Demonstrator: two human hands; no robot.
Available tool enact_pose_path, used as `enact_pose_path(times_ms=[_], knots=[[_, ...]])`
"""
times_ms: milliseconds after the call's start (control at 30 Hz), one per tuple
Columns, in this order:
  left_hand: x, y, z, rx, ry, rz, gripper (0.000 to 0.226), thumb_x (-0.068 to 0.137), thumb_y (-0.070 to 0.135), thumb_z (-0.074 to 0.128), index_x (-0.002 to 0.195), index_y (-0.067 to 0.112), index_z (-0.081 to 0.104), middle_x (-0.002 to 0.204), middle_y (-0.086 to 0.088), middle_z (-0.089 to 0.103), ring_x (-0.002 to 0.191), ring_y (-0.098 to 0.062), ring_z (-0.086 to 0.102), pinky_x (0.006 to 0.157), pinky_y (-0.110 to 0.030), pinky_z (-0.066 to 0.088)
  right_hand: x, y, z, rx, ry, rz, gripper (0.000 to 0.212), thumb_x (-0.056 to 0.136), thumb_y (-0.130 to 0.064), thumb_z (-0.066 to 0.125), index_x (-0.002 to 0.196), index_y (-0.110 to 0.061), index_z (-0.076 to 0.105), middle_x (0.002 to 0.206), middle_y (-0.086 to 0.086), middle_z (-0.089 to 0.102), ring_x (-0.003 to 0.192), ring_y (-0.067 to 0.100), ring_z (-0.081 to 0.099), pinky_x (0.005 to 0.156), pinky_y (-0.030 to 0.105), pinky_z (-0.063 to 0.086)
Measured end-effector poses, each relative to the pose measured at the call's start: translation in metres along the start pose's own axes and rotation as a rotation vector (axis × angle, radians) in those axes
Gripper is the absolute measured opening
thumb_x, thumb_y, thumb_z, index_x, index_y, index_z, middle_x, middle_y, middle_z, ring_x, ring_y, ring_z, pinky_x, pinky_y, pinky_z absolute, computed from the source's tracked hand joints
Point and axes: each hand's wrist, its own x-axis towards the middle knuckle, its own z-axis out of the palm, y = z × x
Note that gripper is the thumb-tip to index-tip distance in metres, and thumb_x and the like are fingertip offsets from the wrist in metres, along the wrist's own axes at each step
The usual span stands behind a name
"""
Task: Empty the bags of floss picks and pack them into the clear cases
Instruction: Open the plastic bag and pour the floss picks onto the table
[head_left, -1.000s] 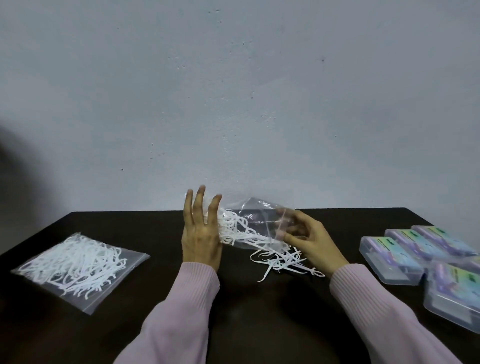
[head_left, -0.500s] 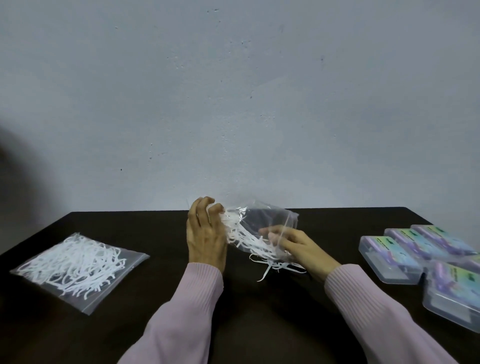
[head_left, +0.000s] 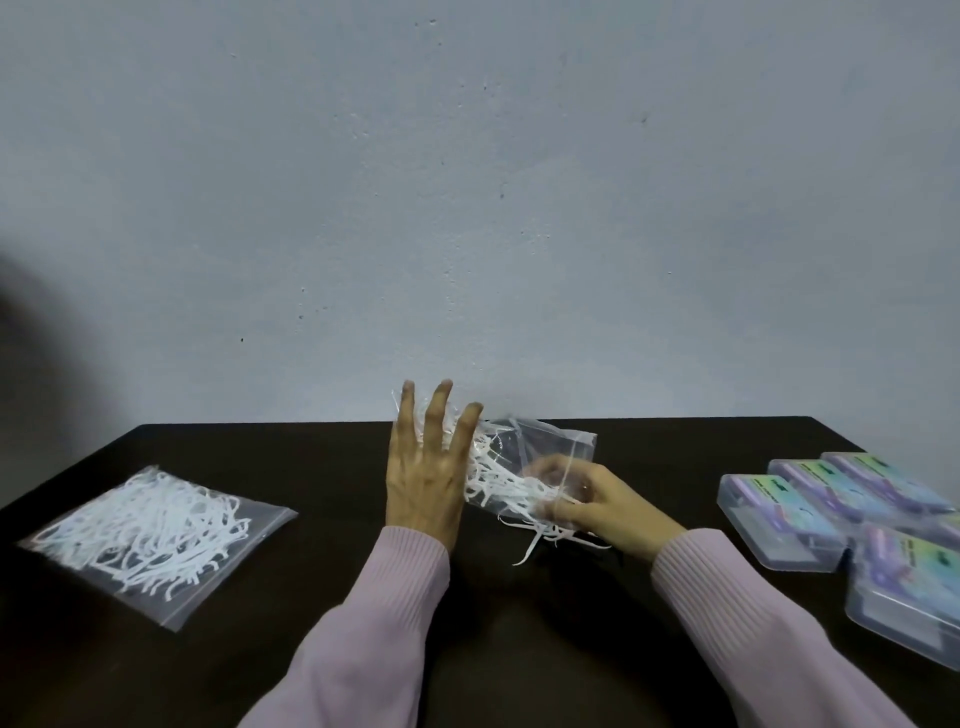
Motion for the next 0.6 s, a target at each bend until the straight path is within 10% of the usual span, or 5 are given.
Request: enact_pose_path(times_ms=[267,500,600], knots=[[-0.0009,0.0036,-0.0009,0.027,0.003,0.092,0.099,0.034,-0.018,0.081,0.118,0.017,0.044,0.131,-0.015,0.036,0.123,-0.037,0.034,0.079,-0.048,0.056,-0.0003,0.001,0.0055,-0.055,-0.098,0.059,0.035,0.089,-0.024,0.06,0.123,-0.021,0.053,0.107,-0.01,0.057,0.094,0.004,0.055,0.086,0.014,0.043],[-0.0006,0.0058,-0.0035,0.024,-0.027,0.125,0.103,0.028,-0.007,0.088,0.118,0.017,0.044,0.132,-0.014,0.036,0.122,-0.036,0.034,0.077,-0.05,0.056,-0.0034,-0.0037,0.0018,-0.065,-0.135,0.081,0.007,0.086,-0.029,0.062,0.085,-0.033,0.057,0.091,-0.013,0.059,0.077,-0.001,0.054,0.07,0.012,0.042],[-0.0001,0.0059,-0.0045,0.016,-0.025,0.143,0.104,0.026,-0.004,0.09,0.117,0.016,0.044,0.131,-0.014,0.036,0.121,-0.037,0.034,0.076,-0.05,0.056,-0.0025,-0.0031,0.0018,-0.121,-0.102,0.128,0.02,0.077,-0.05,0.064,0.091,-0.037,0.057,0.115,-0.006,0.058,0.105,0.013,0.055,0.101,0.037,0.041]])
